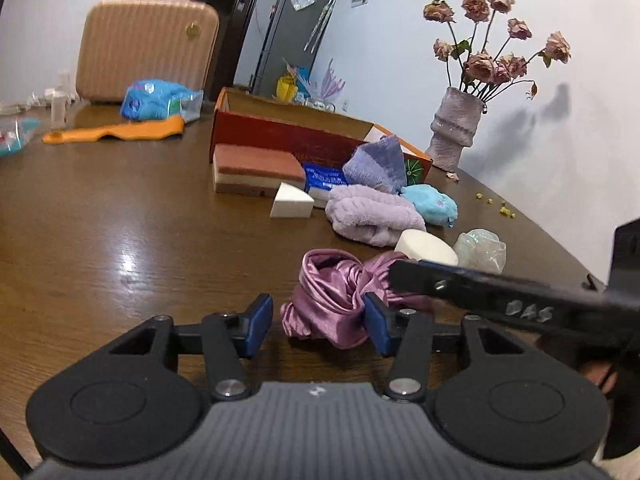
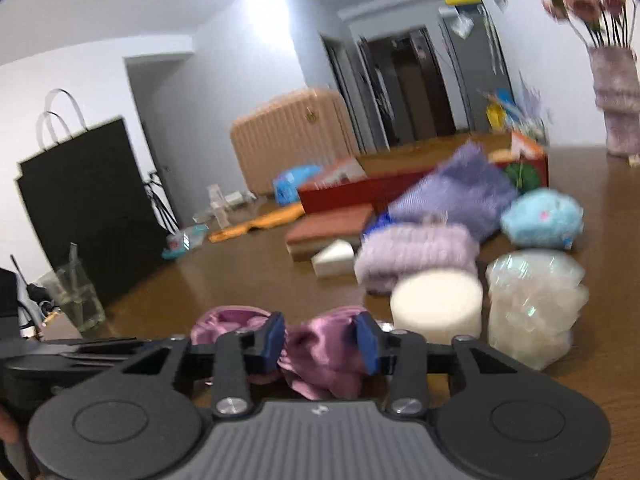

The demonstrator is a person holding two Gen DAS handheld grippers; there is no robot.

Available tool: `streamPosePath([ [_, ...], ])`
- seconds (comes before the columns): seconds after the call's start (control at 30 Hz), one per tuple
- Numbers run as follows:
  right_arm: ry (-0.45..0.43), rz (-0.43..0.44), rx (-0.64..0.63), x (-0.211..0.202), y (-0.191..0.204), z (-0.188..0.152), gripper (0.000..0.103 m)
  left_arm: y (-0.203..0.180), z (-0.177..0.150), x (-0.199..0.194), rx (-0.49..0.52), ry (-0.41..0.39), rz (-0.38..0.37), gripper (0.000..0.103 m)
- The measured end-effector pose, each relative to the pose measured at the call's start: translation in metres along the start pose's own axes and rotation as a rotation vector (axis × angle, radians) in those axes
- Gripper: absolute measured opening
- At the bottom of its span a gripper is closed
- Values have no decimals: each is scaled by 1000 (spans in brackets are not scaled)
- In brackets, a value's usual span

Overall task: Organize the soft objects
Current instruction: 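Grasp a pink satin scrunchie with the right tool while the left tool grasps the other, then carry the pink scrunchies into the cardboard box and open both tools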

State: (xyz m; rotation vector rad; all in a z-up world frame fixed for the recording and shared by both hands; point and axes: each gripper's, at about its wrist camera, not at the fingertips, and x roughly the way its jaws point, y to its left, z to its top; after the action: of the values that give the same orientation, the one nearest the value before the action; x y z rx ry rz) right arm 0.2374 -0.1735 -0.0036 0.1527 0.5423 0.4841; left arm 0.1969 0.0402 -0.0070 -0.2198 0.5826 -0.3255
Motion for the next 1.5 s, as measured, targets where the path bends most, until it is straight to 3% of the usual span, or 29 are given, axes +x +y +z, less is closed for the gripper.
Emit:
streamPosePath([
  [0.1,17,6,19,4,-4,-3,30,4,0,5,-16,9,-14,39],
  [0.2,14,2,-2,1,-2,-1,17,0,2,4,0,-2,-27,25],
  [0.37,-25,0,-48,-7,5,14,14,-8,18,-2,25,-51,-46,22],
  [0.53,-81,9,-123,-6,5,62,14,-7,71,3,3,-113,-100,21],
  [0.67,-109,13,-176,12,-4,129,13,-7,135,24,23,-157,-123,22],
  [0.87,-56,5,-172,91,-36,245,13,14,248,99,2,-112,-116,21],
  [1.0,75,-25,-126,185,-72,294,13,46,293,183,-29,-7,-56,21],
  [1.17,265,-73,-27,308,-111,303,13,80,306,285,8,127,106,22],
  [1.27,326,-106,-8,357,-121,298,14,91,309,322,35,157,193,39],
  [1.37,360,-104,75,379,-135,289,19,103,312,327,-4,180,136,43],
  [1.5,341,-77,90,375,-137,285,22,100,312,322,27,151,139,54],
])
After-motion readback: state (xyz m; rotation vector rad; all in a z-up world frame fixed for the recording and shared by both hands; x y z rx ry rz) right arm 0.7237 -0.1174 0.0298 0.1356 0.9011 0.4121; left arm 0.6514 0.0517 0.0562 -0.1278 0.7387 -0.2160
